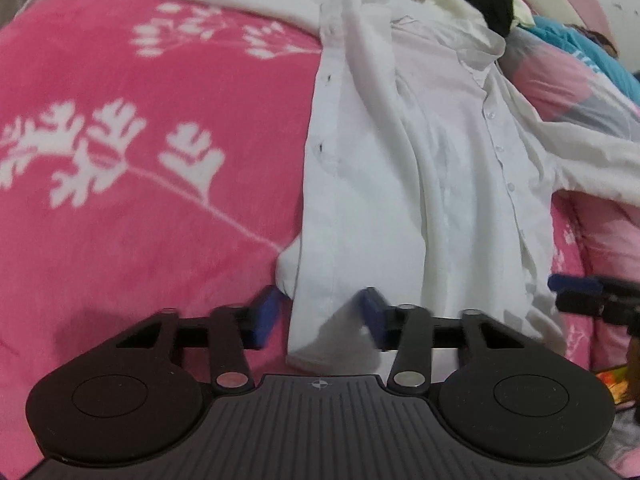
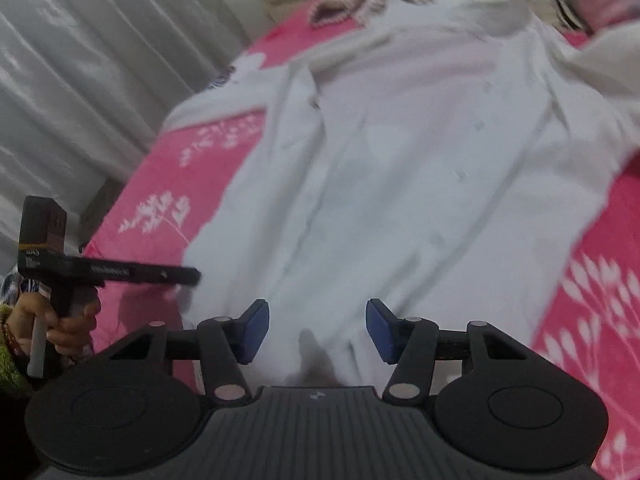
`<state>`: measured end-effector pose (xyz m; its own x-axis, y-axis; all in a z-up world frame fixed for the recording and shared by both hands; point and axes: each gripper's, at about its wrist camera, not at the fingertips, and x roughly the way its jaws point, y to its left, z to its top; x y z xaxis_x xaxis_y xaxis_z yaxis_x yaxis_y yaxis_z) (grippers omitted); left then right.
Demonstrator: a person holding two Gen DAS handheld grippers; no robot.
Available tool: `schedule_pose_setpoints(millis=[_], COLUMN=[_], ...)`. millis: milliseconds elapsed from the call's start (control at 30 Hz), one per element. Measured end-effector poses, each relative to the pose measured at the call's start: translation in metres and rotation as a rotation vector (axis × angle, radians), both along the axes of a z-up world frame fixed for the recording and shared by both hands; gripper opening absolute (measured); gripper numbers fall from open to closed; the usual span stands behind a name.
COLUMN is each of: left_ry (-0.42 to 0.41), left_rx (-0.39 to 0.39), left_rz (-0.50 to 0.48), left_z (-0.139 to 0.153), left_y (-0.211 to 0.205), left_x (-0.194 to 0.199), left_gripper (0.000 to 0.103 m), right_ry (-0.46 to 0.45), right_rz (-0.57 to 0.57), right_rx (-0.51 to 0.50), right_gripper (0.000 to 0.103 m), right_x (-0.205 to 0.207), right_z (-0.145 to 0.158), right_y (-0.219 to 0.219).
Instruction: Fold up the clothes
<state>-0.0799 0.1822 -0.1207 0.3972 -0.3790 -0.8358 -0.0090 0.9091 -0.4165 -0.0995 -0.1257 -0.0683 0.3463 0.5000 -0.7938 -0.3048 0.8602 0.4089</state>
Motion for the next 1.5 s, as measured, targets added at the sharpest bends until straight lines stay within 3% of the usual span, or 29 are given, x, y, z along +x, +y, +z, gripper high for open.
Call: schedule_pose_setpoints(millis=[33,100,267,467,567,767,900,1133,1200,1267,1300,1333,1367,1500], left_ry=[-0.008,-0.026,-0.14,-0.285,-0.302,-0.284,-0.273,-0.245,-0.242,-0.255,-0.264,-0.27,-0.276,-0.344], left_rx=[0.004,0.013,0.027,0.041,0.04,0.121,0.176,0.274,0.279,0.282,0.283,0.273,0.263,0.191], left_rz=[0.001,0.005,-0.005,-0.053,-0.109,-0.069,-0.043,-0.019,-0.02,-0.021,-0.021,-0.012,-0.004,0.013], left_z=[0.001,0.003,0.025,0.05,0.05,0.034,0.023,0.001,-0.005,-0.006,-0.005,-0.002,0.002,0.03], left_y=[0.002,0.005,0.005,-0.004,-0.019,-0.02,-0.021,-0.027,-0.028,-0.029,-0.029,-0.027,-0.025,-0.019], left_x=[-0.001,-0.003,-0.017,-0.036,-0.037,-0.027,-0.019,-0.003,-0.001,-0.002,-0.003,-0.005,-0.006,-0.017], left_gripper=[0.027,0.011,0.004,0.003,0.004,0.006,0.019,0.024,0.024,0.021,0.013,0.008,0.005,0.002], right_ry=[-0.001,-0.003,-0.071,-0.033,-0.004,-0.009,-0.043,-0.059,-0.08,-0.093,-0.094,-0.084,-0.065,-0.049], right_rz=[-0.003,-0.009,-0.015,-0.018,0.039,0.178,0.168,0.069,0.084,0.088,0.081,0.068,0.05,-0.005], right_rx=[0.004,0.012,0.028,0.077,0.087,0.012,-0.064,-0.191,-0.221,-0.23,-0.221,-0.198,-0.161,0.031], right_gripper=[0.058,0.058,0.058,0.06,0.066,0.067,0.065,0.068,0.059,0.037,0.029,0.011,0.004,0.002], right_x=[0.002,0.007,0.019,0.049,0.067,0.104,0.132,0.162,0.157,0.155,0.155,0.157,0.16,0.162], right_z=[0.0,0.0,0.006,0.003,0.0,-0.011,-0.025,-0.054,-0.053,-0.052,-0.051,-0.05,-0.047,-0.022], right_y=[0.002,0.006,0.019,0.053,0.083,0.155,0.194,0.231,0.231,0.227,0.223,0.219,0.215,0.184])
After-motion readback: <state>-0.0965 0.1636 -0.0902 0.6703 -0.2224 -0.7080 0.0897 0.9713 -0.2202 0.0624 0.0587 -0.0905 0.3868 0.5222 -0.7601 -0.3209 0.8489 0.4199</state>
